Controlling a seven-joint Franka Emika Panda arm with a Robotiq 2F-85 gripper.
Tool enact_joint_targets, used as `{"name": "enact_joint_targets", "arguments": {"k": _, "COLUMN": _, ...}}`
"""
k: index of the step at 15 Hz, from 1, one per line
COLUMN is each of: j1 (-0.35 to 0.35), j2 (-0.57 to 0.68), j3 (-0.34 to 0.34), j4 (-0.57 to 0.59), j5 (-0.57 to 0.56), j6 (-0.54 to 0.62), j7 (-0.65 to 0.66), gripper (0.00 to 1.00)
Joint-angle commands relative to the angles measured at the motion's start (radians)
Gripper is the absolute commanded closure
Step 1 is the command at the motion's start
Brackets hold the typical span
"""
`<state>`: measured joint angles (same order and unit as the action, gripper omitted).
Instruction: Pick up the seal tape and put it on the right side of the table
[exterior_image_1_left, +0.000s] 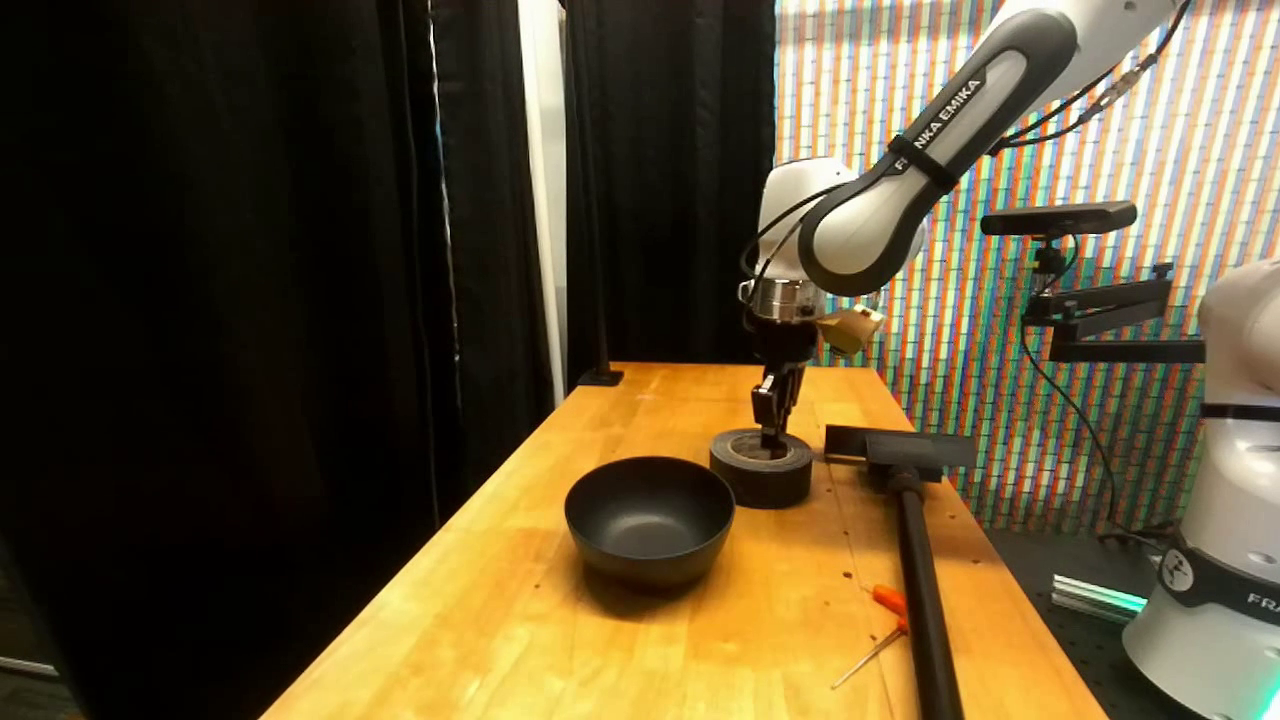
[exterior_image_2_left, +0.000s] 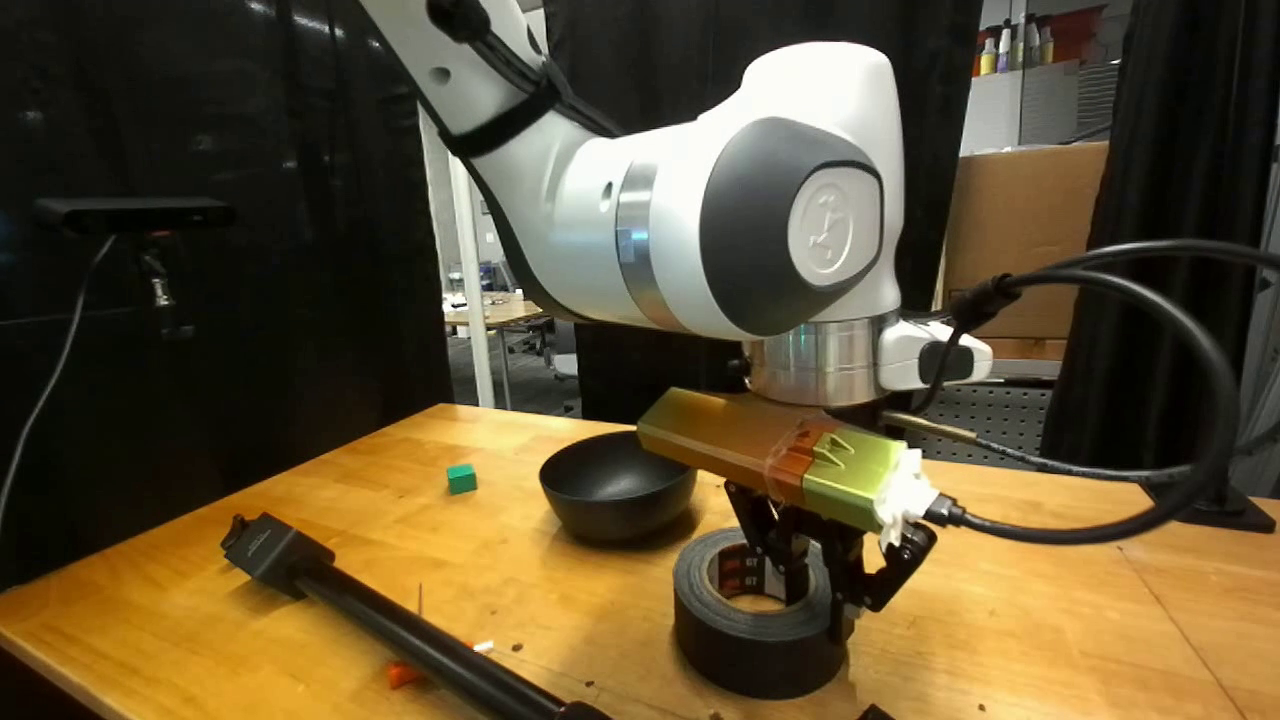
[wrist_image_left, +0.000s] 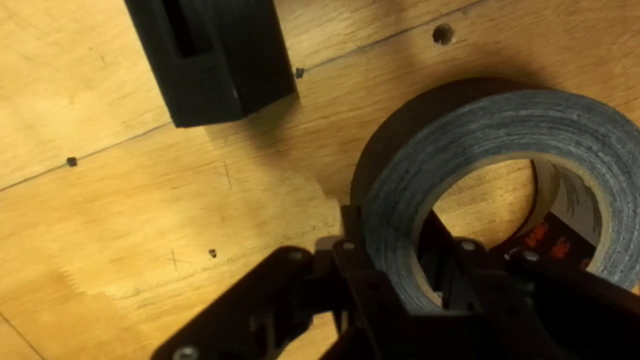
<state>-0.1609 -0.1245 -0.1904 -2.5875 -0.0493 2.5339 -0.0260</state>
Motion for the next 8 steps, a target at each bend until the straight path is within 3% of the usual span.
{"name": "enact_joint_targets", "arguments": {"k": 1, "j1": 0.000, "j2": 0.009, "j3": 0.007, "j4": 0.020, "j5": 0.019, "j6": -0.001, "j7": -0.022, "gripper": 0.42}}
{"name": "enact_joint_targets", "arguments": {"k": 2, "j1": -0.007, "j2": 0.000, "j3": 0.008, "j4": 0.001, "j5": 0.001, "j6": -0.002, "j7": -0.003, "gripper": 0.66}}
{"name": "enact_joint_targets", "arguments": {"k": 3, "j1": -0.007, "j2": 0.000, "j3": 0.008, "j4": 0.002, "j5": 0.001, "j6": -0.002, "j7": -0.003, "gripper": 0.64}}
{"name": "enact_joint_targets", "arguments": {"k": 6, "j1": -0.006, "j2": 0.001, "j3": 0.009, "j4": 0.002, "j5": 0.001, "j6": -0.002, "j7": -0.004, "gripper": 0.42}}
{"name": "enact_joint_targets", "arguments": {"k": 8, "j1": -0.006, "j2": 0.001, "j3": 0.009, "j4": 0.002, "j5": 0.001, "j6": -0.002, "j7": -0.004, "gripper": 0.42}}
